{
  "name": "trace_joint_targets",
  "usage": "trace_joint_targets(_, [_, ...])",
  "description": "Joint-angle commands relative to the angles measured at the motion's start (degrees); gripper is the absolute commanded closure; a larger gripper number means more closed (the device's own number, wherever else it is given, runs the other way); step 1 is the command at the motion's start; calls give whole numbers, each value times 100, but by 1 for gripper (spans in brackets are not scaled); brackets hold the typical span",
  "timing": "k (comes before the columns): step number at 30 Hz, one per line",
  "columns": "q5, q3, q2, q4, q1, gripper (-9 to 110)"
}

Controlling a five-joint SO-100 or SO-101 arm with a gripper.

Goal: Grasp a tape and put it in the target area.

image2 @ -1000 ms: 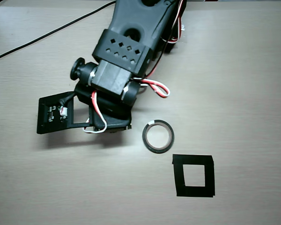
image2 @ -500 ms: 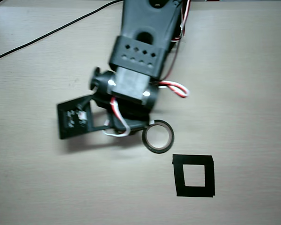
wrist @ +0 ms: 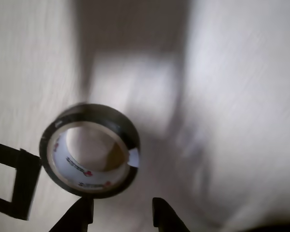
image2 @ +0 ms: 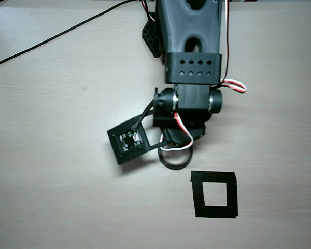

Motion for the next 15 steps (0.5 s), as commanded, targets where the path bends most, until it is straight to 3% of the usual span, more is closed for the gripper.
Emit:
trace_joint_targets(1, [44, 237, 105, -308, -79, 88])
trace_joint_targets(15, [-229, 308, -861, -1310, 299, 89])
